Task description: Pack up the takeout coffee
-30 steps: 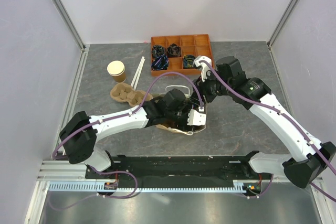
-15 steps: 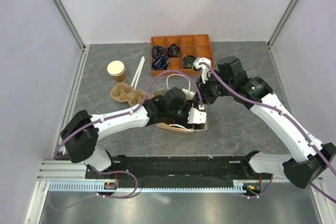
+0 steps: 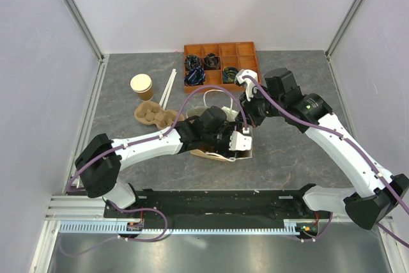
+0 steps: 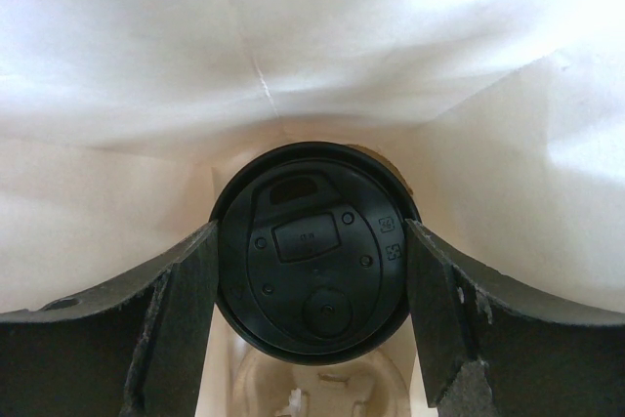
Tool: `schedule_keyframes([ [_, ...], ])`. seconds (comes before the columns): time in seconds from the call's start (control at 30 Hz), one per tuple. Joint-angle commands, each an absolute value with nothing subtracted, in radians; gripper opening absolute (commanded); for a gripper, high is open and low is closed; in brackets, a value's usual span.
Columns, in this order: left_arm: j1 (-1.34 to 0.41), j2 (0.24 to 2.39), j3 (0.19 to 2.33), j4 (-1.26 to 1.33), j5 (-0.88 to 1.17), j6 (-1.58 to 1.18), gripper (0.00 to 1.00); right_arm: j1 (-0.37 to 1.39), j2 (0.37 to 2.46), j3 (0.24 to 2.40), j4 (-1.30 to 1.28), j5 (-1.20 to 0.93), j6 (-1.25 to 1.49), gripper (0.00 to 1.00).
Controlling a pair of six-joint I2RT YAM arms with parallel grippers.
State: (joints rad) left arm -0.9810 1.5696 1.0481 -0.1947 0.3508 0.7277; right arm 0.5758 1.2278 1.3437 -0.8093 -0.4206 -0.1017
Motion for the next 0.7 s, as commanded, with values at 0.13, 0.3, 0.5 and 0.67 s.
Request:
schedule_keyframes([
  [0.13, -0.942, 1.612, 0.977, -0.341, 0.232, 0.706, 0.38, 0.572, 1.2, 1.347, -0.828, -0.456, -0.107, 0.0],
  [0.3, -0.945, 1.585, 0.98, -0.333, 0.241, 0.704, 0.56, 0.574, 1.189, 1.342, -0.825, -0.46, -0.112, 0.0],
  [0.5, -0.946, 1.585, 0.968, -0.327, 0.232, 0.709, 0.56, 0.572, 1.17, 1.33, -0.818, -0.466, -0.106, 0.0],
  [0.67, -0.946, 1.594, 0.954, -0.316, 0.221, 0.706, 0.34, 0.572, 1.147, 1.315, -0.813, -0.485, -0.106, 0.0],
])
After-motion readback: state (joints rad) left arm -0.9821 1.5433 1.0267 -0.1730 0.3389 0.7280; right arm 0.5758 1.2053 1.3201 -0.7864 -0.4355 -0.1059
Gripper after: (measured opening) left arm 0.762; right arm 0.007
